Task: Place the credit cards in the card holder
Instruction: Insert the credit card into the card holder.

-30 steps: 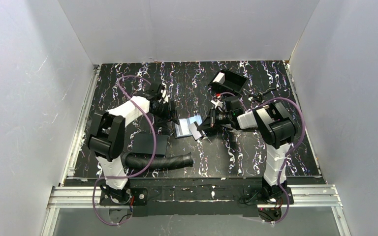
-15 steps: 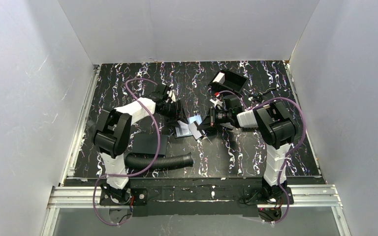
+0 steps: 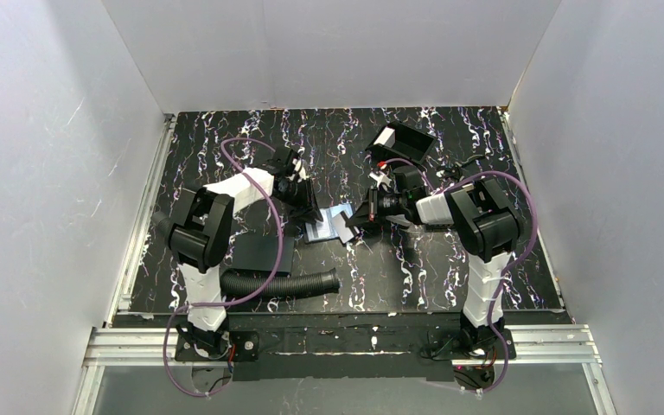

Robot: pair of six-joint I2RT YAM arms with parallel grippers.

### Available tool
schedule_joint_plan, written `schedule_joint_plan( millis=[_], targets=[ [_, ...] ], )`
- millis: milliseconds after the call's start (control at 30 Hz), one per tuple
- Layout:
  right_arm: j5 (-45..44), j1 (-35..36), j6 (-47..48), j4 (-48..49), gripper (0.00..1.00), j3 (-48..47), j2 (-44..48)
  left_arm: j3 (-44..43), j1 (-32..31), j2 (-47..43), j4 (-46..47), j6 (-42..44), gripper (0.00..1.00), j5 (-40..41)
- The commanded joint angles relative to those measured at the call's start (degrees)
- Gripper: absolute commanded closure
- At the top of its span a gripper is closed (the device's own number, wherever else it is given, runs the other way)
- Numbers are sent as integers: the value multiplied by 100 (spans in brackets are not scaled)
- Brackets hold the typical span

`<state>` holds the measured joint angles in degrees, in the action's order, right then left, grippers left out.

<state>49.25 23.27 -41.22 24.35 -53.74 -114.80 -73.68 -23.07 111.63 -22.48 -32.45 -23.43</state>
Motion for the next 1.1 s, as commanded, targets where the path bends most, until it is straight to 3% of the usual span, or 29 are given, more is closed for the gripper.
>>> schedule_joint_plan(
  millis=[0, 300, 500, 633, 733, 833, 867, 1067],
  targets=[
    [160, 19, 22, 269, 99, -41, 78, 268, 186, 250, -561, 388, 72, 686],
    [366, 175, -67, 572, 99, -133, -212, 359, 186, 424, -521, 400, 78, 651],
    [539, 205, -1118, 2031, 99, 57, -575, 406, 189, 469, -494, 424, 81, 630],
    [533, 209, -1335, 2316, 99, 84, -704, 443, 188, 429, -506, 462, 82, 666],
    [340, 181, -914, 1763, 99, 43, -557, 436, 185, 417, -527, 496, 82, 693],
    [-118, 178, 252, 25, 99, -254, -320, 425, 188, 416, -535, 523, 82, 720],
    [-152, 175, 370, -163, 99, -287, -300, 422, 187, 419, -534, 529, 83, 722],
    [-97, 138, 298, -97, 99, -298, -383, 457, 186, 412, -506, 522, 83, 674]
  ],
)
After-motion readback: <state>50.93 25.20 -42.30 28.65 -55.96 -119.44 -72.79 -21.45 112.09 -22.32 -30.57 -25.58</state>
